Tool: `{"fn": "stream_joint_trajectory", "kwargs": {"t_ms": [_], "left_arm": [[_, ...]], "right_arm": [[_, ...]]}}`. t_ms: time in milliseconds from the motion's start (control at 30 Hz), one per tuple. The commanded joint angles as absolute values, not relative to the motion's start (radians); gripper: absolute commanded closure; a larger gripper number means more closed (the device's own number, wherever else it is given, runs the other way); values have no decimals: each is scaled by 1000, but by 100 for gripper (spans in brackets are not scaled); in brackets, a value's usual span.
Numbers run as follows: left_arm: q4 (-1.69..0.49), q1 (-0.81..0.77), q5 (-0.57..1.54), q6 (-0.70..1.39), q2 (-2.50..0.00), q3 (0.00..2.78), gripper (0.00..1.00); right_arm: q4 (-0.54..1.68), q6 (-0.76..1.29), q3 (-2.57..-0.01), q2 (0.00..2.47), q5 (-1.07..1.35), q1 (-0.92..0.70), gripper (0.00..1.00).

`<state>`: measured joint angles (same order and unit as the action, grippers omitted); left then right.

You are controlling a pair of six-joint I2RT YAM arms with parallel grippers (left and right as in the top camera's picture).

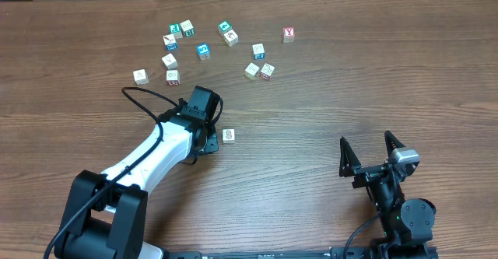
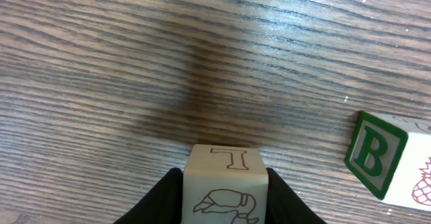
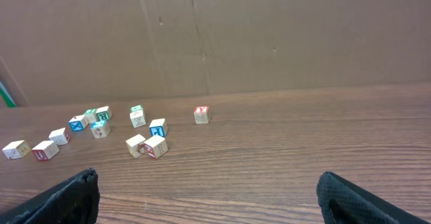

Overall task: Form a horizontal line
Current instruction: 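Lift the I block and carry it toward the 2 block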

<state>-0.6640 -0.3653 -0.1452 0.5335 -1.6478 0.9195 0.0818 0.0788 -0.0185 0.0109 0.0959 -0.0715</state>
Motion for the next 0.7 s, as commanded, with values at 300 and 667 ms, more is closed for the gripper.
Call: {"fn": "stream_joint_trajectory", "kwargs": {"t_ms": [300,667], "left_arm": [[-660,-367,-136,550,-1649,910,39],[-653,-365,-138,549,-1649,951,35]], "right_arm": [[78,77,-8,3,83,-64,0],[78,77,-8,3,83,-64,0]]}}
